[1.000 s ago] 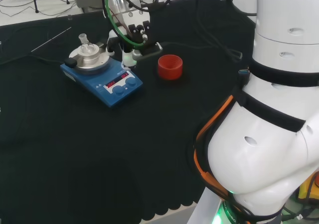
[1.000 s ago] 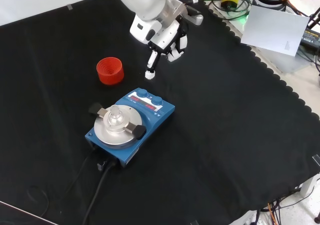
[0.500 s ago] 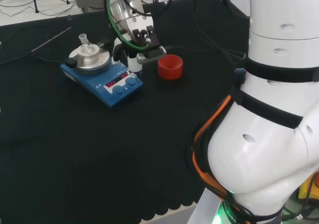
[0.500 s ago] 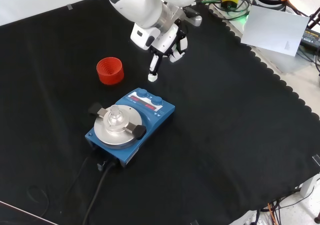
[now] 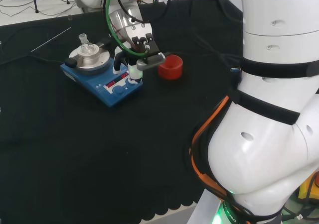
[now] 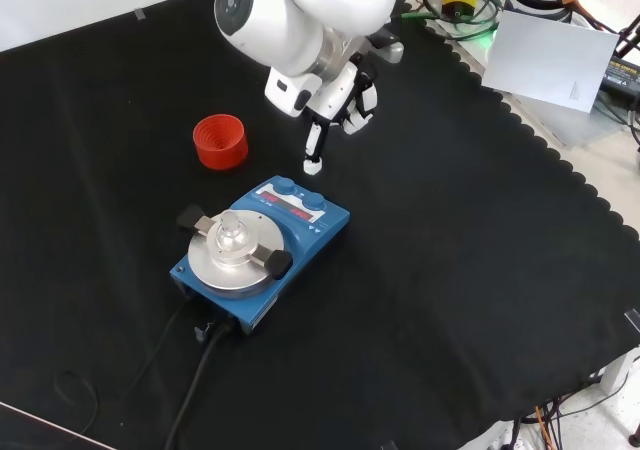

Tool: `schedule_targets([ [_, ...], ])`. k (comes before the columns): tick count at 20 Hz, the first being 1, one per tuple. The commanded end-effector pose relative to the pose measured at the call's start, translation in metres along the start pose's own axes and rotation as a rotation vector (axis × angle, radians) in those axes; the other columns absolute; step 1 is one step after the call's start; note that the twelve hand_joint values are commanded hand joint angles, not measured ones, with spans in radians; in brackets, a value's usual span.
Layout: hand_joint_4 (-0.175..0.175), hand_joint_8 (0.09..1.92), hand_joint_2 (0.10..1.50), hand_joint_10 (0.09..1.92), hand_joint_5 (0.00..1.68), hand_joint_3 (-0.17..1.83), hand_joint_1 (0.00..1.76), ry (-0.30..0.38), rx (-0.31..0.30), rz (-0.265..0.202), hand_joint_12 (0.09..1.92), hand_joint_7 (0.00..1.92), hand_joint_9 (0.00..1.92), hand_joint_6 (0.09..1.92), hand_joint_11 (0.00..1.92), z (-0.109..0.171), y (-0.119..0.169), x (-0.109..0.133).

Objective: Turn on the heater.

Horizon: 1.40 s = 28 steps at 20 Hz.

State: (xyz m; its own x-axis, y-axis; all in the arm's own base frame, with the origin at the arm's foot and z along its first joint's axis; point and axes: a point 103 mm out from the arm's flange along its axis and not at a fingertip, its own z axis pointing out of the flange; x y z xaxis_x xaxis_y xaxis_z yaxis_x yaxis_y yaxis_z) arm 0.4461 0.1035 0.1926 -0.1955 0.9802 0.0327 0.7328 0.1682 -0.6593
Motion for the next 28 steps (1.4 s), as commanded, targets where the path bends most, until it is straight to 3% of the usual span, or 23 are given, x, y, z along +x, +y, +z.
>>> schedule_targets([
  [1, 0.005, 1.5, 0.61, 1.55, 0.44, 1.09, 1.48, -0.003, 0.036, -0.008, 1.84, 1.89, 1.92, 0.18, 1.92, 0.009, 0.012, 0.002],
  [28, 0.007, 1.5, 0.61, 1.54, 0.48, 1.09, 1.47, 0.013, 0.088, -0.028, 1.83, 1.89, 1.92, 0.18, 1.92, 0.022, 0.035, -0.003],
])
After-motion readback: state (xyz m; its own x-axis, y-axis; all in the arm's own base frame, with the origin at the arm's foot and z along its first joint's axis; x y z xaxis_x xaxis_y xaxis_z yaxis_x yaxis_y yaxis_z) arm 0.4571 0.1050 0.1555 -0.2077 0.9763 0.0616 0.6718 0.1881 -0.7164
